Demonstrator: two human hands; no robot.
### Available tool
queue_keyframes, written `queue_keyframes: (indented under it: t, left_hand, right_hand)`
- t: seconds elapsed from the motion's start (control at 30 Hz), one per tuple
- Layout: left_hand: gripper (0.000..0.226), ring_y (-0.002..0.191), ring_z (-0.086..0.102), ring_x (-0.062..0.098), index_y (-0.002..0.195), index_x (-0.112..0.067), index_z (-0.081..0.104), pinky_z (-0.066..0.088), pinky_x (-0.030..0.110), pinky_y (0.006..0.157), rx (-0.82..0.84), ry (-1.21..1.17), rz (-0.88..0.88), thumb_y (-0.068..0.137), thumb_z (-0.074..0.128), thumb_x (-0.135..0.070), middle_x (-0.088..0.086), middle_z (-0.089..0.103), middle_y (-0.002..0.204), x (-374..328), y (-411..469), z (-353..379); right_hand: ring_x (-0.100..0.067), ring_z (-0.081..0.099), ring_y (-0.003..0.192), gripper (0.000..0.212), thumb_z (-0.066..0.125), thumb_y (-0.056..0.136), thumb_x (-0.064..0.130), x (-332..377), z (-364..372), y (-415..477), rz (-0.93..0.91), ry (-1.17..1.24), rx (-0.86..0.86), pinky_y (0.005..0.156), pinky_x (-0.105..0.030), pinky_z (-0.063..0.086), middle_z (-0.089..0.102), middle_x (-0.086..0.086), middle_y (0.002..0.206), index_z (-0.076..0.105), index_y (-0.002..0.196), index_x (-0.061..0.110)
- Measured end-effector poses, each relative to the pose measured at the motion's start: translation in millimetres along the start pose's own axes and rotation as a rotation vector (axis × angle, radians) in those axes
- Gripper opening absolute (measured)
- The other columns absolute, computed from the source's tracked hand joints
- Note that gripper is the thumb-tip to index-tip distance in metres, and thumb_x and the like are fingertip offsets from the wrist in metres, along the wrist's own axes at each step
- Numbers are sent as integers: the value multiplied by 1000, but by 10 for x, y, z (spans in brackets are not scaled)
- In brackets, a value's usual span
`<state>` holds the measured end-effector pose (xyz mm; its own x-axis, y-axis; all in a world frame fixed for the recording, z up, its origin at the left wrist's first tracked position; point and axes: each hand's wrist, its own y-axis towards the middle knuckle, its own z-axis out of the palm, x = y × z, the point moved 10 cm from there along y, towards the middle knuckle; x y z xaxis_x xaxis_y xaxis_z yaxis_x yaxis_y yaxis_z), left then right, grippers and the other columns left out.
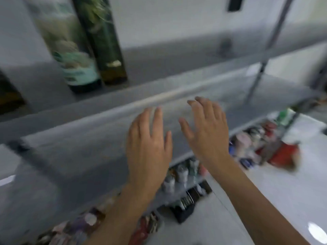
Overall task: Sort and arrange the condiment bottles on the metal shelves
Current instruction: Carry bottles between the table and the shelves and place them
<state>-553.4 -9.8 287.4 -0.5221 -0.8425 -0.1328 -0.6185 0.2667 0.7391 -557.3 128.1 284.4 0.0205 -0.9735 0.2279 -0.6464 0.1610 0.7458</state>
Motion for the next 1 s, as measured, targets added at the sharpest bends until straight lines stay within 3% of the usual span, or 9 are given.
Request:
queue_keyframes:
  t: [0.2, 0.37, 0.47, 0.57, 0.67, 0.73, 0.83, 1.0]
  left_hand:
    - [56, 103, 58, 36, 131, -6, 52, 47, 42, 87, 508, -175, 285, 79, 69, -22, 20, 56, 126, -1002, -1184, 735]
    - [61, 103, 62, 32, 127, -7, 57, 51, 43, 90, 755, -412, 635, 72, 77, -24, 16, 62, 117, -2046, -2423, 400]
    - [64, 100, 65, 29, 122, -10, 62, 53, 44, 89, 820, -506, 866, 63, 83, -25, 14, 66, 112, -2561, -3052, -6]
    - [67, 98, 66, 28, 122, -11, 63, 52, 44, 89, 832, -548, 1065, 60, 85, -26, 12, 67, 110, -2922, -3534, -347]
    - [66, 98, 64, 28, 124, -10, 60, 52, 44, 90, 818, -596, 1226, 63, 82, -23, 12, 66, 109, -3243, -3988, -698]
    - [63, 98, 64, 29, 123, -10, 60, 52, 45, 90, 810, -626, 1316, 65, 81, -22, 13, 66, 110, -3440, -4297, -965]
    - [58, 95, 64, 29, 119, -10, 62, 53, 43, 86, 808, -696, 1436, 65, 80, -20, 12, 66, 107, -3661, -4795, -1434]
    - [53, 91, 65, 28, 118, -10, 62, 54, 42, 83, 805, -770, 1621, 68, 77, -19, 9, 67, 99, -3823, -5671, -2072]
  right_hand:
    - [-31, 57, 107, 41, 50, 91, 38, -983, -626, -2122, 558, -274, 238, 92, -43, 46, 62, -8, 117, 56, 122, 11]
    - [-28, 62, 101, 37, 61, 89, 32, -942, -1525, -3811, 984, -471, 289, 87, -42, 50, 65, -7, 111, 58, 119, 11]
    - [-25, 63, 99, 38, 65, 84, 30, -733, -2053, -4561, 1185, -546, 224, 87, -40, 52, 66, -5, 110, 60, 117, 12]
    - [-26, 66, 86, 40, 76, 76, 25, -462, -2579, -5147, 1335, -680, 142, 73, -36, 54, 69, -7, 99, 64, 111, 8]
    - [-27, 64, 74, 31, 67, 82, 30, -131, -3121, -5688, 1433, -832, 41, 64, -34, 51, 68, -8, 89, 65, 104, 8]
    - [-29, 63, 77, 31, 59, 85, 31, 93, -3440, -6061, 1521, -882, -29, 67, -35, 51, 67, -10, 90, 65, 103, 7]
    - [-32, 63, 84, 37, 74, 76, 20, 453, -3873, -6590, 1668, -926, -118, 69, -38, 53, 67, -12, 98, 64, 108, 6]
    - [-32, 62, 91, 39, 73, 79, 21, 1042, -4431, -7395, 1828, -995, -241, 76, -39, 50, 66, -12, 103, 62, 113, 6]
